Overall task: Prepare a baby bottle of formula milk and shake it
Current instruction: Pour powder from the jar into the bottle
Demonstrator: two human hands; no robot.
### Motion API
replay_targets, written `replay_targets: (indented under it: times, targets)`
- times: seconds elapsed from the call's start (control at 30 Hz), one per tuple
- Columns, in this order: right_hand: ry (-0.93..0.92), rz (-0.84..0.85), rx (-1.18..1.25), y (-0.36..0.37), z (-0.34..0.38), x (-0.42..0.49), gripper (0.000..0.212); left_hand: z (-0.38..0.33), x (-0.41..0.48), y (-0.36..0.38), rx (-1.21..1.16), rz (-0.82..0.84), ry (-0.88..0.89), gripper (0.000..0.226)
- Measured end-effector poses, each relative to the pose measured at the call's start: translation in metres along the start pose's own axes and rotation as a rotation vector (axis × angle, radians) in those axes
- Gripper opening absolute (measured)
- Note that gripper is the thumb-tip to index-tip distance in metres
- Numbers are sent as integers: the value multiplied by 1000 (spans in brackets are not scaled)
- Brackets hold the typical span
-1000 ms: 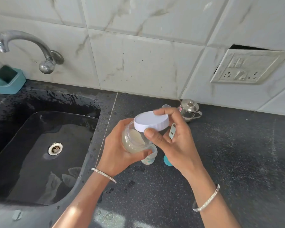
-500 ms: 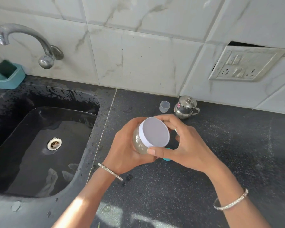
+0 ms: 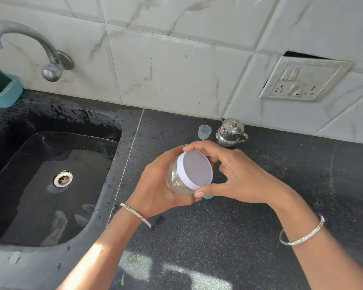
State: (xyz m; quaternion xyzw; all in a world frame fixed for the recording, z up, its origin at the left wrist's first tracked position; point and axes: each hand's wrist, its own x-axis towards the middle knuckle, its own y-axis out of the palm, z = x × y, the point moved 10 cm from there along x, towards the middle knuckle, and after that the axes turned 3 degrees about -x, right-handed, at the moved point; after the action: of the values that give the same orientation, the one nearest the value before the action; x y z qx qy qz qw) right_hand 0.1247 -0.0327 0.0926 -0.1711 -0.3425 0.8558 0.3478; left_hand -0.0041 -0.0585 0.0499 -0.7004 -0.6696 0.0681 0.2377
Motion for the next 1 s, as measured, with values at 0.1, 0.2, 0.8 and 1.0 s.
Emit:
replay_targets:
  times: [0.1, 0.2, 0.8, 1.0]
  targets:
    - [-3, 30, -8, 2, 0, 7, 84, 3, 2, -6, -22, 9, -7, 101]
    - [10, 30, 4, 2, 2, 13, 84, 7, 5, -13, -36, 24, -15, 102]
    - [279, -200, -275, -7, 3, 29, 71, 16, 20, -20, -17, 76, -2, 104]
    - [397, -342, -521, -19, 2, 26, 92, 12, 34, -18, -2, 99, 25, 106]
